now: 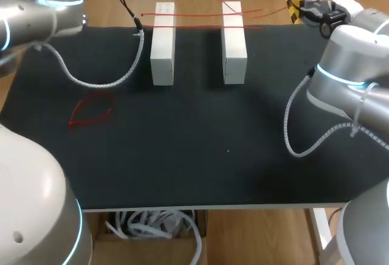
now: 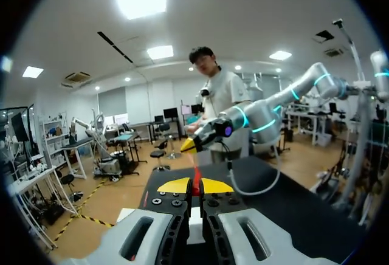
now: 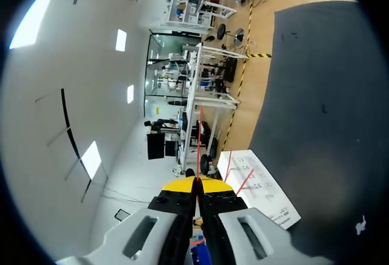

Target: Grab the tape and strap the tape.

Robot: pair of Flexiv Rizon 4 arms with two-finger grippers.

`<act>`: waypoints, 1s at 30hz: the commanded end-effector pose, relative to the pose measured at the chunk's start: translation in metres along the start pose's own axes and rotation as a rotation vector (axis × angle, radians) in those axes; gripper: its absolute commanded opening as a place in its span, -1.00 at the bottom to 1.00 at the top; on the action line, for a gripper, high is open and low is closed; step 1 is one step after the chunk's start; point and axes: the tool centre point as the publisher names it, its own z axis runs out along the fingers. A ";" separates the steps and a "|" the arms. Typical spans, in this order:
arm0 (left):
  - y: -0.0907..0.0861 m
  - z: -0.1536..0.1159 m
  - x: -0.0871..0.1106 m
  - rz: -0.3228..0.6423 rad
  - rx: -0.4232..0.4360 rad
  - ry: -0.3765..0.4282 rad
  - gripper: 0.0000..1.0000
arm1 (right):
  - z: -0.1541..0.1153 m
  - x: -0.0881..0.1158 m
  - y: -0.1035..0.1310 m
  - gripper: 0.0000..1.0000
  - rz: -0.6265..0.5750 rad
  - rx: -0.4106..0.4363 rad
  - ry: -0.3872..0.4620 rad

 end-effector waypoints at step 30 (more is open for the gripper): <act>-0.010 0.012 -0.007 -0.088 -0.712 0.086 -1.00 | 0.009 0.010 -0.003 -1.00 -0.134 0.062 -0.033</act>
